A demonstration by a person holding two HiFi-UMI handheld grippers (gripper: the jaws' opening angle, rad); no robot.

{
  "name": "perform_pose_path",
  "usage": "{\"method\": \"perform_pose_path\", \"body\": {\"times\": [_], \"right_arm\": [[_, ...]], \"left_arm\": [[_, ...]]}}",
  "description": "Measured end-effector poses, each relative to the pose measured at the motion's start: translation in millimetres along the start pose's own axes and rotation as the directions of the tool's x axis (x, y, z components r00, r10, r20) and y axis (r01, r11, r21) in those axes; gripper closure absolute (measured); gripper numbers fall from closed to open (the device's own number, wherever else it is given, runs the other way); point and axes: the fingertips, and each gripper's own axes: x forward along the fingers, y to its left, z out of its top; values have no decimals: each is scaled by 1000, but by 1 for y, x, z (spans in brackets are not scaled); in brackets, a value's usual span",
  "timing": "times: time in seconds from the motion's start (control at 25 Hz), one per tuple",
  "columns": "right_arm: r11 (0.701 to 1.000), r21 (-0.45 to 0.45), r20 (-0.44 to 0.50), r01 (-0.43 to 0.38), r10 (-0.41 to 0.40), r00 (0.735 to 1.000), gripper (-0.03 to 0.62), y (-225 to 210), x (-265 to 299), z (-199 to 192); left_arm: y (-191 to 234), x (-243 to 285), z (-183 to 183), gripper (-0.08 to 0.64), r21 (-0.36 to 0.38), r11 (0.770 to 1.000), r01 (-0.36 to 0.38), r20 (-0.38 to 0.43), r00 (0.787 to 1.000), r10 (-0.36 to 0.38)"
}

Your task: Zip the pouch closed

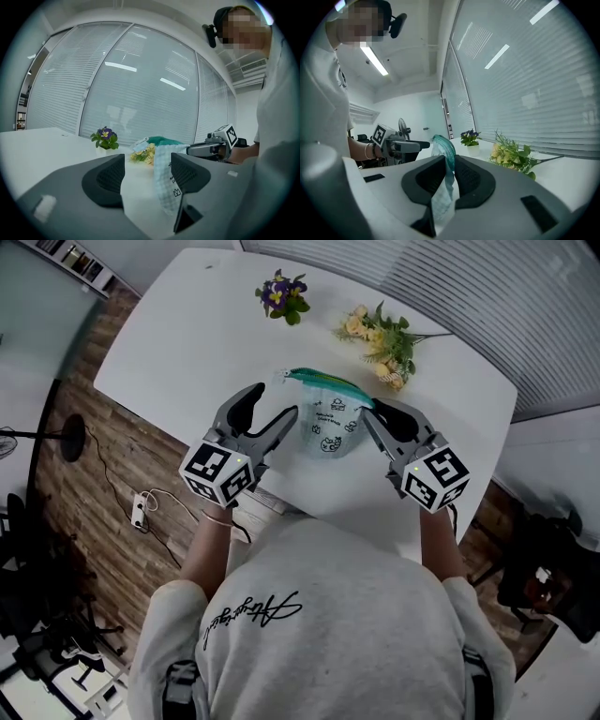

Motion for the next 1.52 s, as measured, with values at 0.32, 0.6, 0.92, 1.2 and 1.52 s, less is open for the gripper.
{"method": "perform_pose_path", "body": {"times": [0.32,0.6,0.92,1.2,1.52], "right_arm": [[998,-46,48,-51,53,997,529,12,-8,21],[995,-57,78,-82,86,993,529,16,-11,31],[994,-53,105,-98,103,989,529,17,-15,33],[995,-57,112,-84,90,990,529,10,-22,28],[995,-79,150,-68,79,985,529,7,-26,23]], "left_arm": [[-1,5,15,267,133,990,50,14,999,-53],[-7,1,24,318,216,968,129,26,990,-138],[-17,-8,41,413,206,962,179,88,976,-200],[-21,-9,45,442,200,963,178,106,974,-202],[-30,-11,54,454,189,964,189,130,968,-216]]}}
